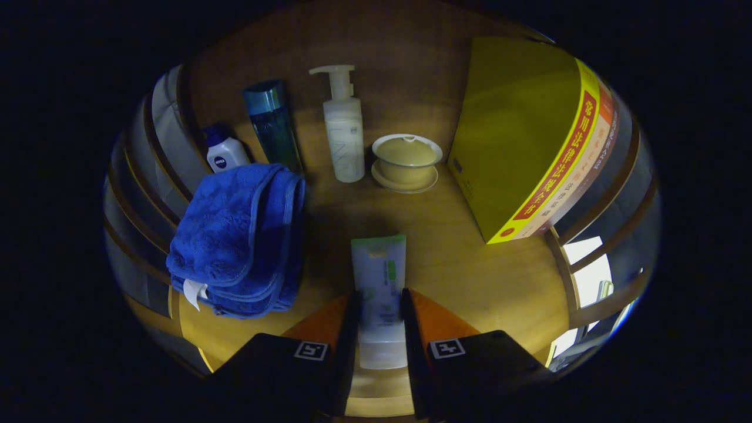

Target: Pull open the drawer, take out the items inside it, and place them on the countertop above the cabinet.

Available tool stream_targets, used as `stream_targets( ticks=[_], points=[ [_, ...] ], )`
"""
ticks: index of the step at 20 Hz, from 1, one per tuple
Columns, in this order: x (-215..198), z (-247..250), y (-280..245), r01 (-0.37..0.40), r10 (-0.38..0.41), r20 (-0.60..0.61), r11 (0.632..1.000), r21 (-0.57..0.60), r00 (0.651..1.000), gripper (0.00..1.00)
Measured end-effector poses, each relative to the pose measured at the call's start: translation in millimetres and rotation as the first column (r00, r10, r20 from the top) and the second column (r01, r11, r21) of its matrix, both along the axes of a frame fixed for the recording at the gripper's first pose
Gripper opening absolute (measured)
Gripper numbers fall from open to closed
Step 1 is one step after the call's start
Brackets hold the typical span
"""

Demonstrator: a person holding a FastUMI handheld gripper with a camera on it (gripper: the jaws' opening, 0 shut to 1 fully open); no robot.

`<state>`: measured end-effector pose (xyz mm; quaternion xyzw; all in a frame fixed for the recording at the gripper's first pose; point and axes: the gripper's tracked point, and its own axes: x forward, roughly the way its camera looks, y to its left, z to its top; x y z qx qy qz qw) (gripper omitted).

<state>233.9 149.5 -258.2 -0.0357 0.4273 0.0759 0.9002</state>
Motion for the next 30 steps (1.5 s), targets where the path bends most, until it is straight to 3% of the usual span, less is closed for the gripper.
stream_targets(
  ticks=[2, 6, 12, 17, 22, 30],
  points=[
    [0.9, 12.3, -5.0, 0.008, -0.008, 0.032, 1.000, 0.002, 0.999, 0.61],
    [-5.5, 35.1, -7.6, 0.032, -0.037, 0.085, 0.998, 0.061, 0.996, 0.98],
    [-22.7, 73.5, -13.3, 0.032, -0.051, 0.199, 0.995, 0.098, 0.979, 0.98],
    [-57.3, 121.6, -14.1, -0.015, -0.010, 0.314, 0.997, 0.077, 0.949, 0.98],
    [-110.0, 164.3, -14.6, -0.041, -0.004, 0.426, 0.994, 0.097, 0.905, 0.98],
    [-192.9, 178.7, -30.6, -0.017, -0.049, 0.514, 0.992, 0.123, 0.857, 0.98]
  ],
)
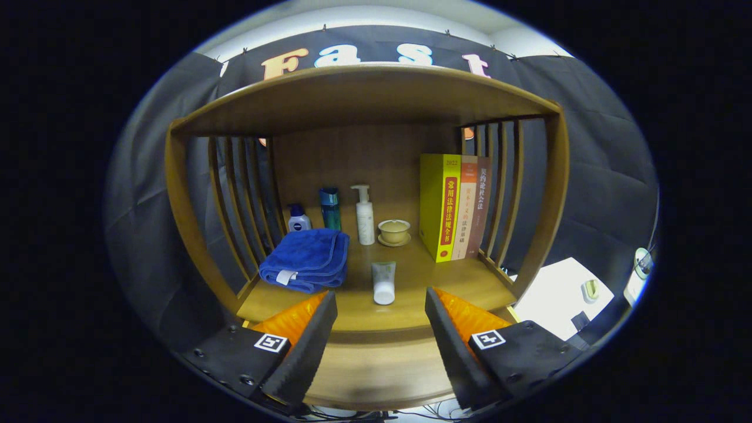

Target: Pull open the drawer, take out the items inside it, and place them on the countertop above the cabinet.

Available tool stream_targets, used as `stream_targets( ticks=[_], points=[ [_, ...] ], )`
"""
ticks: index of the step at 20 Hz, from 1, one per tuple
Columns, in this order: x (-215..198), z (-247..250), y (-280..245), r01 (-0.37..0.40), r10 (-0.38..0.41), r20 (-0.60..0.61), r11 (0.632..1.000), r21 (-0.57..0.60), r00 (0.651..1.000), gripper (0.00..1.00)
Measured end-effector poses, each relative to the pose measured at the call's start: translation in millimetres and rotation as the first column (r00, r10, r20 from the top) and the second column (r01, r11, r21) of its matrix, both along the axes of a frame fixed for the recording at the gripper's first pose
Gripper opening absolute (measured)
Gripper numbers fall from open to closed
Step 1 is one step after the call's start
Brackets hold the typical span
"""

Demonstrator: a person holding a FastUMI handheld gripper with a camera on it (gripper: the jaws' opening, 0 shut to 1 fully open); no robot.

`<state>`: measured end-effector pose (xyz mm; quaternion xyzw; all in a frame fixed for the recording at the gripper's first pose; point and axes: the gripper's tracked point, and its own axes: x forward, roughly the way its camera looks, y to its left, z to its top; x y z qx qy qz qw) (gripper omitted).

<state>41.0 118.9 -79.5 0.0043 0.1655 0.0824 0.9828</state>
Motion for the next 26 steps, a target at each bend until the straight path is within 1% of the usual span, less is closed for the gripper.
stream_targets(
  ticks=[3, 6, 11, 15, 21, 24, 26],
  points=[
    [-32.2, -5.0, -4.2, 0.013, -0.012, 0.042, 1.000, -0.020, 0.999, 0.98],
    [-64.8, -22.7, -7.1, 0.023, -0.020, 0.063, 0.999, -0.045, 0.998, 0.98],
    [-114.3, -52.8, -10.6, 0.037, -0.034, 0.069, 0.999, -0.032, 0.997, 0.98],
    [-142.3, -86.3, -7.6, 0.029, -0.028, 0.041, 0.999, -0.013, 0.999, 0.98],
    [-170.4, -152.6, -7.2, 0.038, -0.038, -0.047, 0.999, -0.004, 0.998, 0.98],
    [-166.5, -165.5, -7.6, 0.044, -0.045, -0.055, 0.999, -0.007, 0.997, 0.98],
    [-162.8, -172.5, -1.7, 0.034, -0.035, -0.065, 0.999, -0.011, 0.997, 0.98]
  ],
)
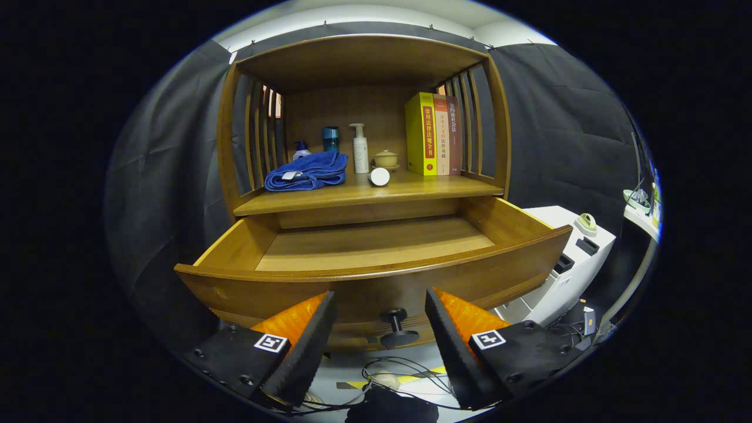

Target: Pull open the drawer, take out the items inside it, and place them on the countertop above the cabinet.

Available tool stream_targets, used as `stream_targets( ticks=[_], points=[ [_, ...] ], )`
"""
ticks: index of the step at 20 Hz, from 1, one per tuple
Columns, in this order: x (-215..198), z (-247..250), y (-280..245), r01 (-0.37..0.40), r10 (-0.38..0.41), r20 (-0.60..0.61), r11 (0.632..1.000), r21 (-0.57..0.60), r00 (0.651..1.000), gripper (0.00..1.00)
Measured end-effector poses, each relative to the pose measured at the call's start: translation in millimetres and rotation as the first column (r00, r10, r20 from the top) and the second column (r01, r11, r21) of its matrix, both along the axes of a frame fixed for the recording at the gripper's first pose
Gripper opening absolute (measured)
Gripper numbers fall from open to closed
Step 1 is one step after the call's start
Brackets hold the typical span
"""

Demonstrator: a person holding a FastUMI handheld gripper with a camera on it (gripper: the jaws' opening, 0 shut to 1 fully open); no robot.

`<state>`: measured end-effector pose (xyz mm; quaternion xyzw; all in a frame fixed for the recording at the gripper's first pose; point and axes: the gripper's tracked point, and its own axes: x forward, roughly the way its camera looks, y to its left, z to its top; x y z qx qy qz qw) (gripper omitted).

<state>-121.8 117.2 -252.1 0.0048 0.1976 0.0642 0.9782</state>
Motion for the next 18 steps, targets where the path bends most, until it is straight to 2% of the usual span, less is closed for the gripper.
stream_targets(
  ticks=[2, 5, 6, 10, 18],
  points=[
    [-0.7, -2.1, 1.1, -0.009, 0.009, 0.009, 1.000, -0.021, 1.000, 0.97],
    [4.3, -3.2, 5.4, 0.014, -0.014, 0.012, 0.999, 0.035, 1.000, 0.96],
    [9.5, -3.9, 9.6, 0.019, -0.019, 0.009, 0.999, 0.051, 1.000, 0.96],
    [37.3, -0.5, 13.7, 0.030, -0.030, 0.036, 1.000, -0.004, 0.999, 0.98],
    [87.0, -7.2, 25.8, 0.032, -0.032, 0.027, 0.999, -0.005, 0.999, 0.98]
  ],
)
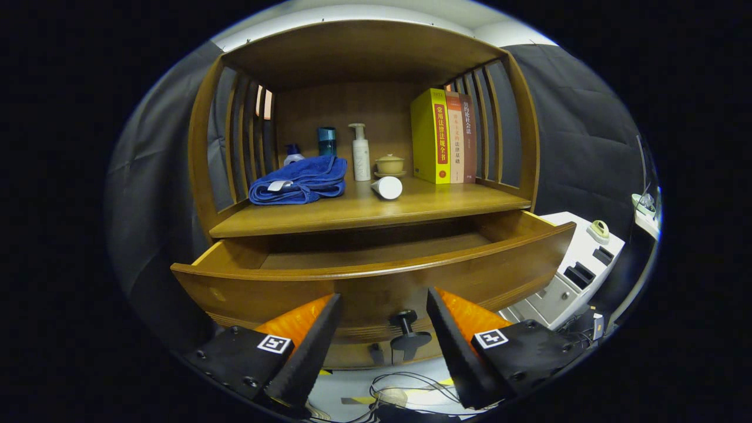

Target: Pull open the drawer, take out the items inside it, and place them on the countertop above the cabinet.

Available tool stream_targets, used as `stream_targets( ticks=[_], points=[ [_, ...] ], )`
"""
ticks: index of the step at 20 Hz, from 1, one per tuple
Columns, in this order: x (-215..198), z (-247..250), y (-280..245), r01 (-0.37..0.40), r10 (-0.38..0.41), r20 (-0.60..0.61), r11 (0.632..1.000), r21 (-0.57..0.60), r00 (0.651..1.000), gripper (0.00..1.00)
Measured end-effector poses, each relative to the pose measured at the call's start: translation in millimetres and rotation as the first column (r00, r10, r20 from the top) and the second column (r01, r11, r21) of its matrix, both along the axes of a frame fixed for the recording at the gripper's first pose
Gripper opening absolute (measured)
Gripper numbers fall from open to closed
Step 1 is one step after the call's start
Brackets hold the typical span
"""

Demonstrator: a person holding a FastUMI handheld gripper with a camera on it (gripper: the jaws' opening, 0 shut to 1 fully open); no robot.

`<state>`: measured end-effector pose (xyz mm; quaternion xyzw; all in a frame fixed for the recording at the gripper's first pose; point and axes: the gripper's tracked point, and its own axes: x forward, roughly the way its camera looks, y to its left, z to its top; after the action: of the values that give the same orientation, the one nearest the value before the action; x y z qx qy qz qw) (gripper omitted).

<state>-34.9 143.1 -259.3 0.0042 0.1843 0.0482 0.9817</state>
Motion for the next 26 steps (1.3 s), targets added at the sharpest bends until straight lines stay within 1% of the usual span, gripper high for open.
stream_targets(
  ticks=[9, 16, 19, 21, 24, 26],
  points=[
    [43.1, -6.2, 9.2, -0.011, 0.011, 0.004, 0.999, -0.049, 1.000, 0.98],
    [78.9, -13.8, 17.0, 0.009, -0.008, 0.004, 0.998, -0.065, 1.000, 0.98],
    [78.7, -24.1, 22.1, -0.018, 0.017, -0.018, 0.996, -0.093, 1.000, 0.96],
    [77.0, -27.0, 20.7, -0.012, 0.008, -0.040, 0.995, -0.100, 0.999, 0.94],
    [74.7, -0.1, 28.0, 0.028, -0.030, -0.037, 0.998, -0.051, 0.999, 0.95],
    [71.8, 30.1, 37.1, 0.019, -0.020, -0.015, 0.998, -0.056, 1.000, 0.95]
  ],
)
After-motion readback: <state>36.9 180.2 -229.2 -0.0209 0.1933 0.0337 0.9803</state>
